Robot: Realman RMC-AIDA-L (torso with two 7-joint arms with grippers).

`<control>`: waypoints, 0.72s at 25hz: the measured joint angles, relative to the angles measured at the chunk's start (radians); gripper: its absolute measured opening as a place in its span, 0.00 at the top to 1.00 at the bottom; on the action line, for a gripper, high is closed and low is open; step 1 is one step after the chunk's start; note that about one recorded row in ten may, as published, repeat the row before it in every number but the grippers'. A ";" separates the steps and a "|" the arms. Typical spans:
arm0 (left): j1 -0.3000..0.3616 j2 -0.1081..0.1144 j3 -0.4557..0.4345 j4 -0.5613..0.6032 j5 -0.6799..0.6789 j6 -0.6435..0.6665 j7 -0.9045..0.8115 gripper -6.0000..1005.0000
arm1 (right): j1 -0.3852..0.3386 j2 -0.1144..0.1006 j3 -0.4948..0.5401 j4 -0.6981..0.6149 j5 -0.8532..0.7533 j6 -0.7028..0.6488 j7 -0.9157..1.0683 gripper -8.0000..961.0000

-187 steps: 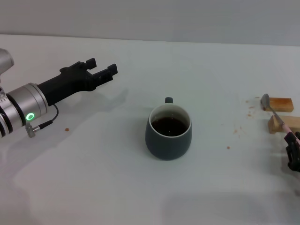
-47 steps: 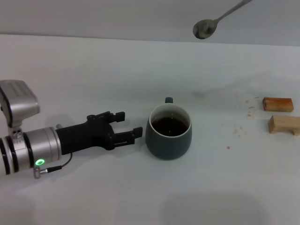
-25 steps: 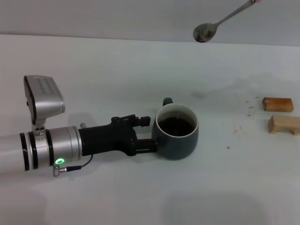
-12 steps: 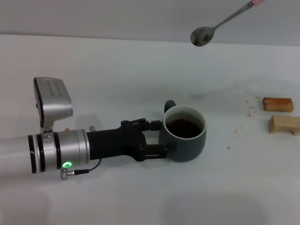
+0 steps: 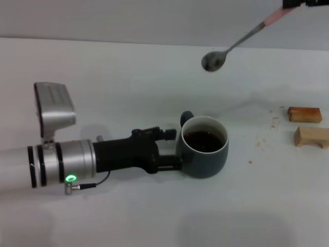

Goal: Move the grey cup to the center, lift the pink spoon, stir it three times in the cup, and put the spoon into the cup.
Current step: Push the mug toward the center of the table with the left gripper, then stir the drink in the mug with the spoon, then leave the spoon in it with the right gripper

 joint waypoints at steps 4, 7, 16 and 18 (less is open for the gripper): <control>0.010 0.028 -0.055 0.007 -0.001 0.045 -0.002 0.18 | 0.003 -0.004 -0.048 0.005 -0.006 0.010 0.003 0.89; 0.019 0.043 -0.104 0.028 -0.001 0.078 -0.002 0.18 | 0.013 -0.004 -0.069 0.015 -0.030 0.015 0.007 0.89; 0.048 0.070 -0.194 0.052 -0.002 0.131 -0.002 0.18 | 0.040 0.013 -0.134 0.105 -0.099 0.079 -0.006 0.89; 0.048 0.070 -0.194 0.052 -0.002 0.131 -0.002 0.18 | 0.038 0.022 -0.165 0.109 -0.102 0.108 -0.007 0.89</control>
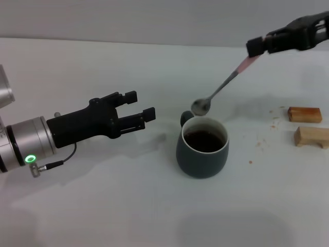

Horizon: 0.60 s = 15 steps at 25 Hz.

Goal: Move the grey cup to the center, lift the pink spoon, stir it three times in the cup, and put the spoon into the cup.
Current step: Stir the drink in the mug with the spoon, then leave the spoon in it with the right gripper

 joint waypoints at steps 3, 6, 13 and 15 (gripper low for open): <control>0.001 0.000 0.000 0.001 0.000 0.000 0.000 0.18 | 0.000 0.008 -0.056 0.016 -0.003 0.038 -0.001 0.89; -0.001 0.001 -0.001 0.002 0.000 -0.003 0.000 0.18 | 0.004 0.016 -0.088 0.048 -0.005 0.064 -0.001 0.89; -0.003 0.004 -0.001 0.014 0.000 -0.008 0.000 0.18 | 0.011 0.030 -0.114 0.074 -0.053 0.072 -0.001 0.89; -0.005 0.004 -0.001 0.020 0.000 -0.009 0.000 0.18 | 0.013 0.030 -0.114 0.076 -0.067 0.078 -0.001 0.89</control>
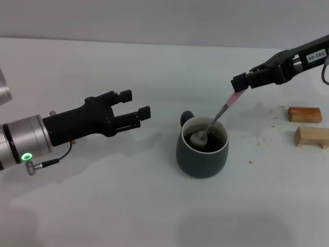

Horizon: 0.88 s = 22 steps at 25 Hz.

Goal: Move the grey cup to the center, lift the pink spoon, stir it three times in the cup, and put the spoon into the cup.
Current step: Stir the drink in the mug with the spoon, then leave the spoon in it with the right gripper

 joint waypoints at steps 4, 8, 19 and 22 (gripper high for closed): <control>-0.003 0.001 -0.001 0.009 -0.006 -0.001 0.000 0.18 | 0.001 0.000 0.002 -0.004 -0.009 0.010 0.003 0.89; -0.005 0.006 -0.002 0.011 -0.010 -0.002 0.000 0.18 | 0.001 -0.002 0.006 -0.006 -0.013 0.014 0.005 0.89; -0.008 0.006 -0.004 0.010 -0.015 -0.021 0.000 0.18 | 0.016 0.013 -0.023 0.035 -0.049 0.055 0.002 0.89; -0.009 0.007 -0.009 0.011 -0.015 -0.025 0.000 0.18 | 0.025 0.014 -0.031 0.058 -0.065 0.070 0.000 0.89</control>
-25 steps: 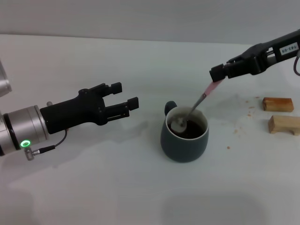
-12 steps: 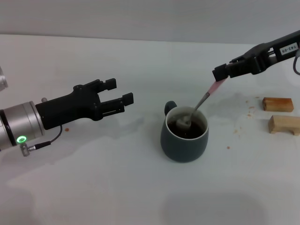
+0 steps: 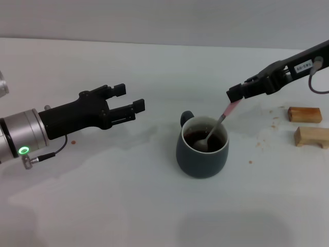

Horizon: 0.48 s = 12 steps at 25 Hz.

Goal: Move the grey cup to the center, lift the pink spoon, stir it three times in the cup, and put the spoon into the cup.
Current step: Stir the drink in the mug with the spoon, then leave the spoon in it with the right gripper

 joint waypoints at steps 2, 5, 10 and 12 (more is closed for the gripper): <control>-0.002 0.000 0.000 0.000 0.000 -0.003 0.000 0.18 | 0.006 0.001 -0.010 0.012 -0.005 0.007 0.000 0.89; -0.005 0.000 0.000 0.000 0.000 -0.008 0.000 0.18 | 0.015 0.003 -0.023 0.020 -0.017 0.008 0.000 0.89; -0.007 -0.005 0.000 0.000 0.000 -0.026 0.003 0.18 | 0.020 0.004 -0.036 0.022 -0.053 0.008 0.003 0.89; -0.009 -0.006 0.000 -0.001 0.000 -0.029 0.004 0.18 | 0.020 0.002 -0.033 0.022 -0.070 0.008 0.004 0.89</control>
